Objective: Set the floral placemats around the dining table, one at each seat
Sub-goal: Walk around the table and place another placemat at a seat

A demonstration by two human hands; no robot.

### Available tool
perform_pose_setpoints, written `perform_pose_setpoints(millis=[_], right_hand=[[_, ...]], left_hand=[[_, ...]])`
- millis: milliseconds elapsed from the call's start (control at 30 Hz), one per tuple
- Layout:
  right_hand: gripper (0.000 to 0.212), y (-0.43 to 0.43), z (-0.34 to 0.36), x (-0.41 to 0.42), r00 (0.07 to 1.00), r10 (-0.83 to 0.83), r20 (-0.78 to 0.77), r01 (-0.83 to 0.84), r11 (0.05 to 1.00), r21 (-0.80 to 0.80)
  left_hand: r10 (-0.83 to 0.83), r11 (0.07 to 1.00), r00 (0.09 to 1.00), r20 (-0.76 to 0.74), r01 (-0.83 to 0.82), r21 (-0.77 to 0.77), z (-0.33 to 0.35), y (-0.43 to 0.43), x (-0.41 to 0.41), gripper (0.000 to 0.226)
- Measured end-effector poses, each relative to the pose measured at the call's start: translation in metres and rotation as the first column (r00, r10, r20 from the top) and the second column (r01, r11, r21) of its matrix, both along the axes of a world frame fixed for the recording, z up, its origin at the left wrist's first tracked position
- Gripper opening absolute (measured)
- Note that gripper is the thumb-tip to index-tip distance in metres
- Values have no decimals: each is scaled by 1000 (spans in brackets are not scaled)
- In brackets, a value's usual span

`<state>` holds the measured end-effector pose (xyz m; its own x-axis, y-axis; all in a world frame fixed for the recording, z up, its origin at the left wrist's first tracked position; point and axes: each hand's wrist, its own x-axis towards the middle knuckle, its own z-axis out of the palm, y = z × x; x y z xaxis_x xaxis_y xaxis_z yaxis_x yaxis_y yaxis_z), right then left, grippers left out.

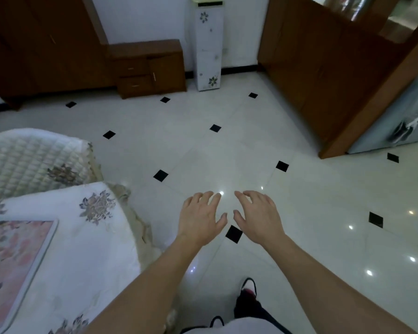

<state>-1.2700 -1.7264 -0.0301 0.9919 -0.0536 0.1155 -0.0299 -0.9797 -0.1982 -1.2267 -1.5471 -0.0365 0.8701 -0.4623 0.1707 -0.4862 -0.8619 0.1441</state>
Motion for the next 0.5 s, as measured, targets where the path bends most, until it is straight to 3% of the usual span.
perform_pose_setpoints(millis=[500], right_hand=[[49,-48,-8,297,974,226,16,-227,973,44]], left_hand=[[226,972,974,-6,-225,75,2,-43,244,53]])
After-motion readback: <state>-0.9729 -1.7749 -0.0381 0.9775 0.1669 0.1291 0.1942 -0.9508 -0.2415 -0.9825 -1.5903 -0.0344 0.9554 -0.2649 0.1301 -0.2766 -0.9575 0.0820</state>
